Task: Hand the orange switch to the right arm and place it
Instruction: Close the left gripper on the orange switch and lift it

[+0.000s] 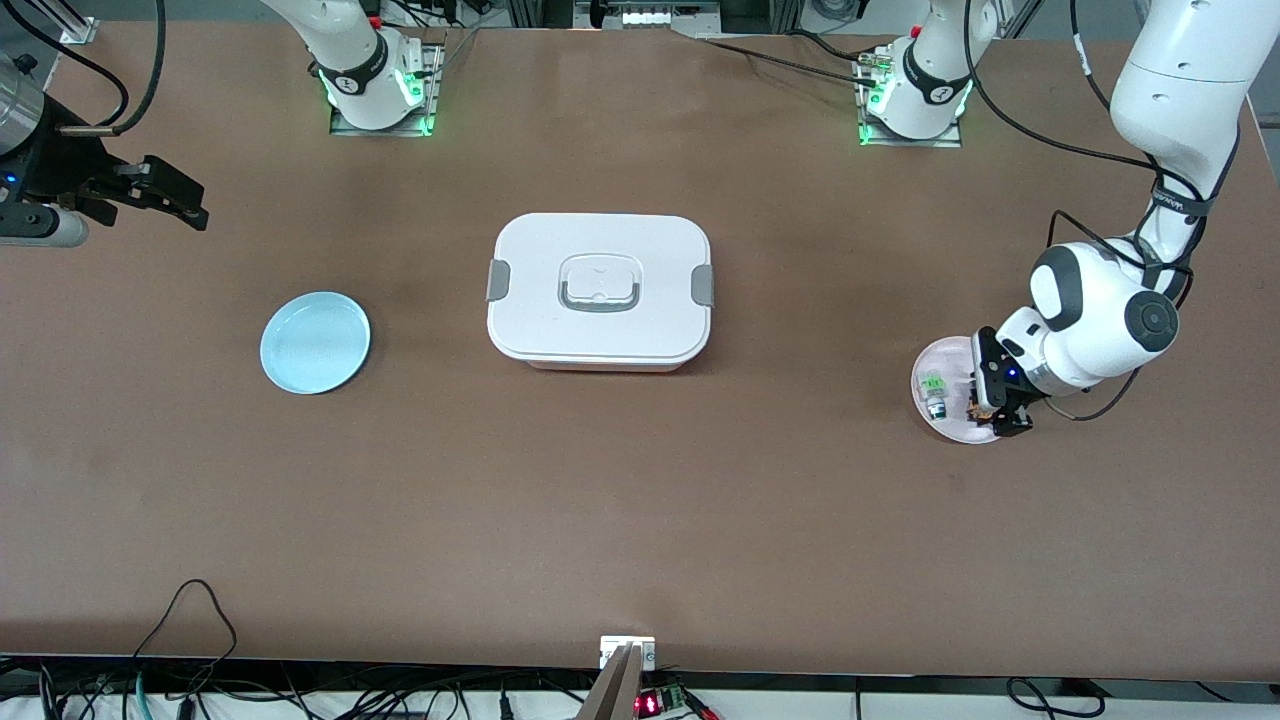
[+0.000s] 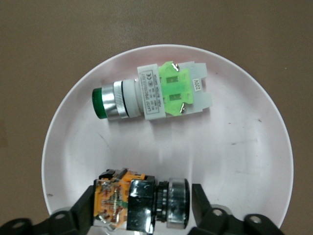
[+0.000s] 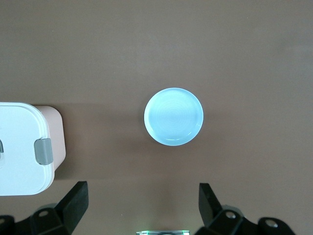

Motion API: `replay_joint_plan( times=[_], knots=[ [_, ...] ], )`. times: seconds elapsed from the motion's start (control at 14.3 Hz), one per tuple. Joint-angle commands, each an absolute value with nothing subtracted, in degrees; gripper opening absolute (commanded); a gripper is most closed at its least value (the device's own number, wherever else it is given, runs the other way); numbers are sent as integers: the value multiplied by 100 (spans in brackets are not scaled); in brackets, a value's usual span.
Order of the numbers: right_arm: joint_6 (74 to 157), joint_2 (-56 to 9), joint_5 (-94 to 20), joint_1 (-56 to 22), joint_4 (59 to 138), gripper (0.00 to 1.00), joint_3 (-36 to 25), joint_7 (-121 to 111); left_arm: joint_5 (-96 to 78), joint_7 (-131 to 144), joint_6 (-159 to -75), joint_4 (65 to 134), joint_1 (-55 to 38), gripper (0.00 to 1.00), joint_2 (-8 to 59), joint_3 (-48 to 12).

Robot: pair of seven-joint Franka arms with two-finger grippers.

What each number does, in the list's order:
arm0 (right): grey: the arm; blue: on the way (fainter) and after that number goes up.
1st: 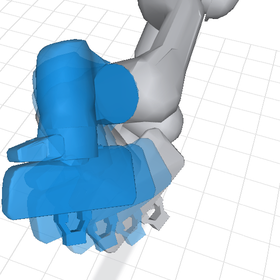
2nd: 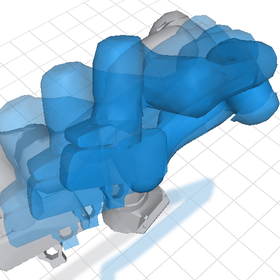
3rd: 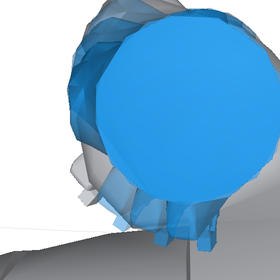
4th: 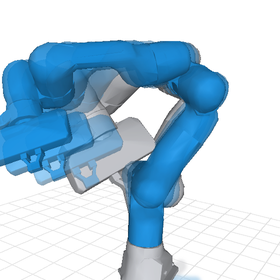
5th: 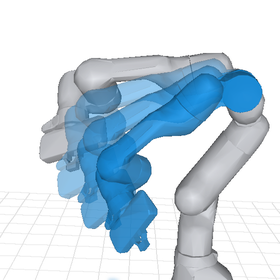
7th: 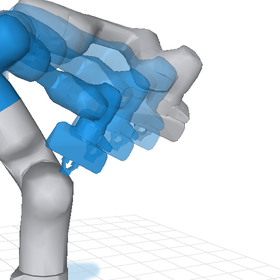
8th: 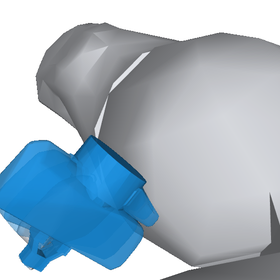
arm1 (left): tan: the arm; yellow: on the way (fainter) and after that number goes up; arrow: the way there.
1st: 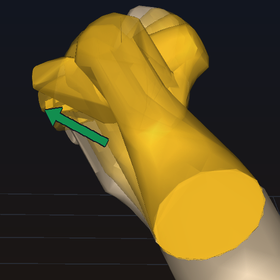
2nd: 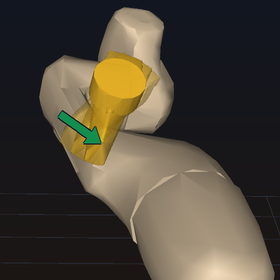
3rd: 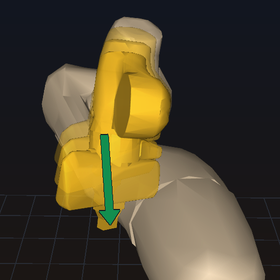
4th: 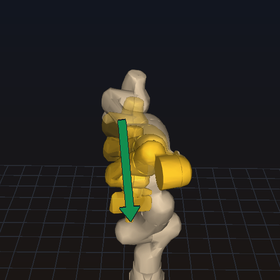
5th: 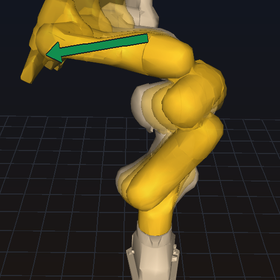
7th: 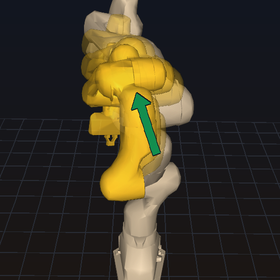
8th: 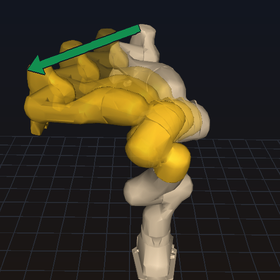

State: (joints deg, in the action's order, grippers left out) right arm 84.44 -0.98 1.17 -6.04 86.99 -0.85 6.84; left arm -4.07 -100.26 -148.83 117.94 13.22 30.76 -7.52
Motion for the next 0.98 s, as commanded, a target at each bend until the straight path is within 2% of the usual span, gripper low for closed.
replay_joint_plan(
  times=[0.0,0.21,0.56,0.7,0.91],
  knots=[
    [8411,18,-121,-589,8789,100,-70,624,-571,-10169,-14906,11725,1318,0,3050,-756],
    [8385,18,-185,-589,8789,100,-79,615,-606,-10160,-14723,11725,1362,0,2805,-817],
    [8289,9,-176,-589,8789,100,-105,615,-2194,-10169,-13608,11611,1371,0,2400,-1361],
    [8288,9,-184,-589,8798,100,-114,615,-3724,-10186,-12750,11445,1371,0,2373,-1703],
    [8306,18,-185,-589,8789,100,-114,615,-5417,-10230,-12061,11356,1362,0,2312,-2144]
  ],
)
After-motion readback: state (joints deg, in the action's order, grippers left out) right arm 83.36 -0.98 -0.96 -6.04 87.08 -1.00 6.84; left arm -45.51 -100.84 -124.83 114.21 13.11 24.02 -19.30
